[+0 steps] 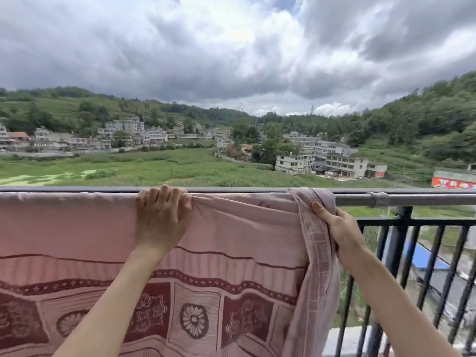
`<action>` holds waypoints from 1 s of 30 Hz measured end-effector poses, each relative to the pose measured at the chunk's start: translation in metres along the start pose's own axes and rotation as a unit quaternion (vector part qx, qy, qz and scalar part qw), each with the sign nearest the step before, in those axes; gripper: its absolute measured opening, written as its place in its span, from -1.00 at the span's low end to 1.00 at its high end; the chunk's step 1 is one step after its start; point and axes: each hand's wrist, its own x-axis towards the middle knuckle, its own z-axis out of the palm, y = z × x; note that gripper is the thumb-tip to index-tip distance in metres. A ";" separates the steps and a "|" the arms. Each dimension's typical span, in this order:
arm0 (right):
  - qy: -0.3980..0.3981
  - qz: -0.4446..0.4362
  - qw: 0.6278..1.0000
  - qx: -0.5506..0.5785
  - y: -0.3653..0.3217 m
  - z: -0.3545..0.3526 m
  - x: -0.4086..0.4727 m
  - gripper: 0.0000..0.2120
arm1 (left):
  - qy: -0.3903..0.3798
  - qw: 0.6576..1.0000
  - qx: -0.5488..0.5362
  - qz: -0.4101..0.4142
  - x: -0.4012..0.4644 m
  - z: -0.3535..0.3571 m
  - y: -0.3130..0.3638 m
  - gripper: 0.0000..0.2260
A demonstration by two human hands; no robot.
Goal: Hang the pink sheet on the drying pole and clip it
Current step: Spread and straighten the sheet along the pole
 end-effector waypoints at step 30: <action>-0.067 -0.027 0.990 -0.123 -0.008 -0.066 0.035 -0.85 | -0.069 0.987 -0.133 0.056 -0.001 0.028 0.210 -0.53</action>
